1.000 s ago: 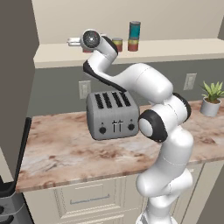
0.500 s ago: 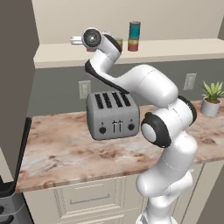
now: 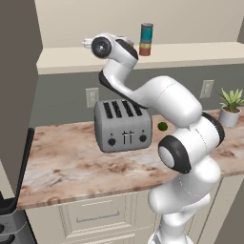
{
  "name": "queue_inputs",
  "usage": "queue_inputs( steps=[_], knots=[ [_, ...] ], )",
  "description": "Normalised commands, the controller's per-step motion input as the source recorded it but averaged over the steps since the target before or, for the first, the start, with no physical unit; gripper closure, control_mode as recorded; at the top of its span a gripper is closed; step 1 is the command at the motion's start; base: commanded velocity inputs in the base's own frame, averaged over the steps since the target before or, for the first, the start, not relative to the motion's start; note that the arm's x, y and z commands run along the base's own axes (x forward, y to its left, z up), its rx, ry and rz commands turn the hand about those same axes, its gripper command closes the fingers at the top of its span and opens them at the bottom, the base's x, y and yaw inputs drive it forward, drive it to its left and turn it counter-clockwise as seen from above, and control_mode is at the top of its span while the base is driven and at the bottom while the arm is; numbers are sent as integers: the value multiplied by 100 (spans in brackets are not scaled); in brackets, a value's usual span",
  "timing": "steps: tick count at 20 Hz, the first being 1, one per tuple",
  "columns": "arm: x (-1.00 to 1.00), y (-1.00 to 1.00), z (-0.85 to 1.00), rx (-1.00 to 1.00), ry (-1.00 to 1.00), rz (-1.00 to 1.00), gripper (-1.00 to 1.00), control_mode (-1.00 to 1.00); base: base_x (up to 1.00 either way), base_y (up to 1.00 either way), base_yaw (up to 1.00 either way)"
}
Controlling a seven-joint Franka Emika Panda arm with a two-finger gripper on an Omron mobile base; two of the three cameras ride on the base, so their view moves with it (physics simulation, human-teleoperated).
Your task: Stack two cans on top of the other two cans in the cabinet.
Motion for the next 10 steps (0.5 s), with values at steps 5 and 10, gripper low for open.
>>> queue_inputs(
  steps=[5,10],
  knots=[
    [-15,-5,36,0,0,-12,100,-100,0,0,0],
    [-7,-12,41,0,1,-7,100,-100,0,0,0]
  ],
)
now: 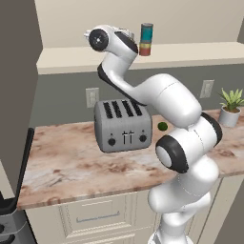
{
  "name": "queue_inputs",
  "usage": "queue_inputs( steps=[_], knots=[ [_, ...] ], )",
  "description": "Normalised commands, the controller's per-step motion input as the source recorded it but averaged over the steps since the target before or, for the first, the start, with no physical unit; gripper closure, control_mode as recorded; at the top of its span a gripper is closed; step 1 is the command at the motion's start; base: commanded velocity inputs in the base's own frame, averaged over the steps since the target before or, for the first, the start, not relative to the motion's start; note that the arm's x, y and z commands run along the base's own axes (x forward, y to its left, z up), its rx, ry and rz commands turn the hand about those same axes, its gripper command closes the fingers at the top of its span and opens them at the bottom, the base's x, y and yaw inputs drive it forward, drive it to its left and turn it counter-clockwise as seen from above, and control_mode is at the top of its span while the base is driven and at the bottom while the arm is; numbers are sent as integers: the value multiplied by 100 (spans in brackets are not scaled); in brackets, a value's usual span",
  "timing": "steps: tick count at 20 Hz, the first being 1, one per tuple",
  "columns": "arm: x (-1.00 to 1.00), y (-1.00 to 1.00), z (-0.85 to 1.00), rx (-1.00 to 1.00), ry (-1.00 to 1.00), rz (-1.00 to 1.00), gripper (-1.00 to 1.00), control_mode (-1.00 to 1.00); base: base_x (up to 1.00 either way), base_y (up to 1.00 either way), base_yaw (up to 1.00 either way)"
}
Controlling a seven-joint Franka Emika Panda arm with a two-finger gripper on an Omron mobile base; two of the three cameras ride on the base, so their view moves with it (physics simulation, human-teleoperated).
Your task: Stack two cans on top of the other two cans in the cabinet.
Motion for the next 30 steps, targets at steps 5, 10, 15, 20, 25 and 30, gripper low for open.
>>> queue_inputs(
  steps=[5,10,15,20,25,30],
  knots=[
    [-12,-15,13,0,0,-4,100,-100,0,0,0],
    [-4,-10,0,0,0,-5,100,-100,0,0,0],
    [0,-12,0,0,0,-6,100,-100,0,0,0],
    [0,-13,0,0,0,-7,100,-100,0,0,0],
    [0,-10,0,0,0,-8,100,-100,0,0,0],
    [0,-11,0,0,0,-8,100,-100,0,0,0]
  ],
)
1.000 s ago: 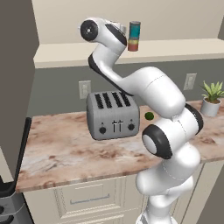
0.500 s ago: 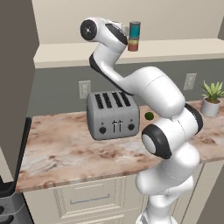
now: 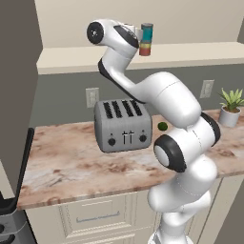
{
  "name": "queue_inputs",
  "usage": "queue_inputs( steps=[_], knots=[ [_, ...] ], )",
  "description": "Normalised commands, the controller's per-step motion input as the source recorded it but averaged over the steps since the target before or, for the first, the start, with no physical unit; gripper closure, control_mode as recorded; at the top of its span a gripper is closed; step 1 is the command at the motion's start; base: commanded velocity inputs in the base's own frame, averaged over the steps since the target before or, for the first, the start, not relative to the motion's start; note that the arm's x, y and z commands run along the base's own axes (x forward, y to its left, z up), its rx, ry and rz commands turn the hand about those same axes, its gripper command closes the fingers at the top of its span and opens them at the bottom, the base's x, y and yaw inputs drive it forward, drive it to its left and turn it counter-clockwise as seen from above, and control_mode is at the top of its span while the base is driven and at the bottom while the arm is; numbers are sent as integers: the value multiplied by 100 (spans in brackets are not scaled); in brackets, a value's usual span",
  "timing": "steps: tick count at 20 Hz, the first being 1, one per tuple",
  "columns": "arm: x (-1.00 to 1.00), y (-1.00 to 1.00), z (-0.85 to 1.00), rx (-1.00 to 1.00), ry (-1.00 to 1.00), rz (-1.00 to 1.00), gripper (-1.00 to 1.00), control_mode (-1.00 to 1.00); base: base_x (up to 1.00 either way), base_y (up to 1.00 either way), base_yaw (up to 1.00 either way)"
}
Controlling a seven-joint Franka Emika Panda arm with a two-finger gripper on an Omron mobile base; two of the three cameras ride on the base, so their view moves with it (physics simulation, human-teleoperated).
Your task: Stack two cans on top of the other two cans in the cabinet.
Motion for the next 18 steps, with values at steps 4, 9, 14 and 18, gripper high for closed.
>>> queue_inputs(
  steps=[4,9,14,18],
  knots=[
    [0,-7,0,0,0,-8,100,-100,0,0,0],
    [0,-13,1,0,0,-8,100,-100,0,0,0],
    [0,-17,7,0,0,-6,100,-100,0,0,0],
    [0,-16,2,0,0,-5,100,-100,0,0,0]
  ],
)
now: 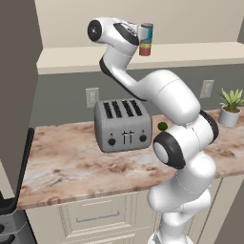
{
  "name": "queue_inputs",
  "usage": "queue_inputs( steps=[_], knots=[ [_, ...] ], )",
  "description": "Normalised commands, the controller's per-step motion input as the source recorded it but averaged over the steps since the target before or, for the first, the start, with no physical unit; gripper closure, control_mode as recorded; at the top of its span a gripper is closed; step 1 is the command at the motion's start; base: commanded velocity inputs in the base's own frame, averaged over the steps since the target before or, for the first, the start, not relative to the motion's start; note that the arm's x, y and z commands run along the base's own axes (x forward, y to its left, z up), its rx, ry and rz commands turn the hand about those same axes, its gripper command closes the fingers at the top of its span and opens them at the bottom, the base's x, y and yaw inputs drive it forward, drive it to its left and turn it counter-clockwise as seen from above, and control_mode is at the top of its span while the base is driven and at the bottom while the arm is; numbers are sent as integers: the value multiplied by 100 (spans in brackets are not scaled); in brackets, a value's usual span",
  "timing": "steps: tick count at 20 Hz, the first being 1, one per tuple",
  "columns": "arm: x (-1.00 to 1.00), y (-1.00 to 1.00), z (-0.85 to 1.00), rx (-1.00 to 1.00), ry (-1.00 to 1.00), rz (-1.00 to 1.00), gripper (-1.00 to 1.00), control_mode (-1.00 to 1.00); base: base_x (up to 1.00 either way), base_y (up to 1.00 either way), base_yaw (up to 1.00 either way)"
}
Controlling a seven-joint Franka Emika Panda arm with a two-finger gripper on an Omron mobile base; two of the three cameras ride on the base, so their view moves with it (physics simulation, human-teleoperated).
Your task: Stack two cans on top of the other two cans in the cabinet.
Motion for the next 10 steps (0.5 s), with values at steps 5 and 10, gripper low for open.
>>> queue_inputs(
  steps=[5,10],
  knots=[
    [0,-10,0,0,0,0,100,-100,0,0,0],
    [0,-8,0,0,0,0,100,-100,0,0,0]
  ],
)
